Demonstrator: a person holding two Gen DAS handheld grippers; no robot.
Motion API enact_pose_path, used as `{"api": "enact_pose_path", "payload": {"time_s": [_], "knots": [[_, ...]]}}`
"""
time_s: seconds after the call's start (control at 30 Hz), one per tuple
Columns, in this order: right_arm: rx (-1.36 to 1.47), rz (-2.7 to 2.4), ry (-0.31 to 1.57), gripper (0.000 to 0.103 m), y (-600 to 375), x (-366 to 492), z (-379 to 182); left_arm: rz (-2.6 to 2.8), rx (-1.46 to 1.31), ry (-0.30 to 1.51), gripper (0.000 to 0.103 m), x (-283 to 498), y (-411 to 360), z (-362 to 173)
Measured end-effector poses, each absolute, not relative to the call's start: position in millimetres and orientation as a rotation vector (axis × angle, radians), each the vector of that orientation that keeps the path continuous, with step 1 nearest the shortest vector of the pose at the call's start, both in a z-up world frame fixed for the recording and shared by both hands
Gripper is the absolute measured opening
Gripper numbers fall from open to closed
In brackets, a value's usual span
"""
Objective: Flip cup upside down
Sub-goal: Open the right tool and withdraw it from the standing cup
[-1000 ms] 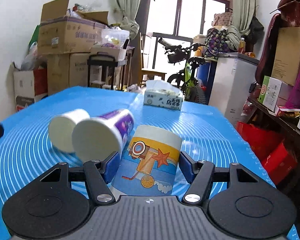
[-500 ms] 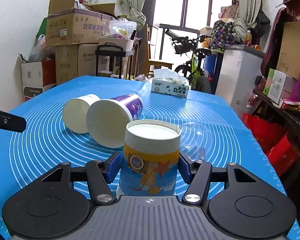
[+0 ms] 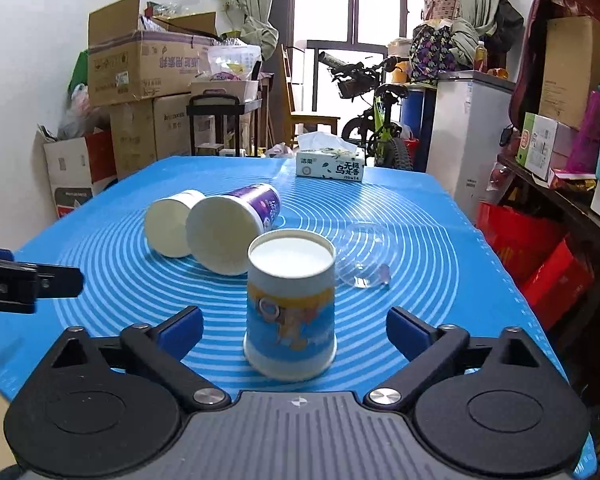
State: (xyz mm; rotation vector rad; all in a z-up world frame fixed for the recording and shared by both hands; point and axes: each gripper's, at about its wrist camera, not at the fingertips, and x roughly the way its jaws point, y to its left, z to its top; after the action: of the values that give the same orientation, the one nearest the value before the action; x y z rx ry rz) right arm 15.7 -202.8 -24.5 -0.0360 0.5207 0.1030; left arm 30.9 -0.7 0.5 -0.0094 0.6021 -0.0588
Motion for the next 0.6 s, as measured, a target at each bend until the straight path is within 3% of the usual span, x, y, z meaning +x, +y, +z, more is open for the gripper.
{"api": "enact_pose_path", "payload": {"time_s": [0.6], "knots": [[0.036, 0.073, 0.566, 0.103, -230, -57, -12, -0.071, 0.029, 0.598, 0.099, -27, -28, -4]]}}
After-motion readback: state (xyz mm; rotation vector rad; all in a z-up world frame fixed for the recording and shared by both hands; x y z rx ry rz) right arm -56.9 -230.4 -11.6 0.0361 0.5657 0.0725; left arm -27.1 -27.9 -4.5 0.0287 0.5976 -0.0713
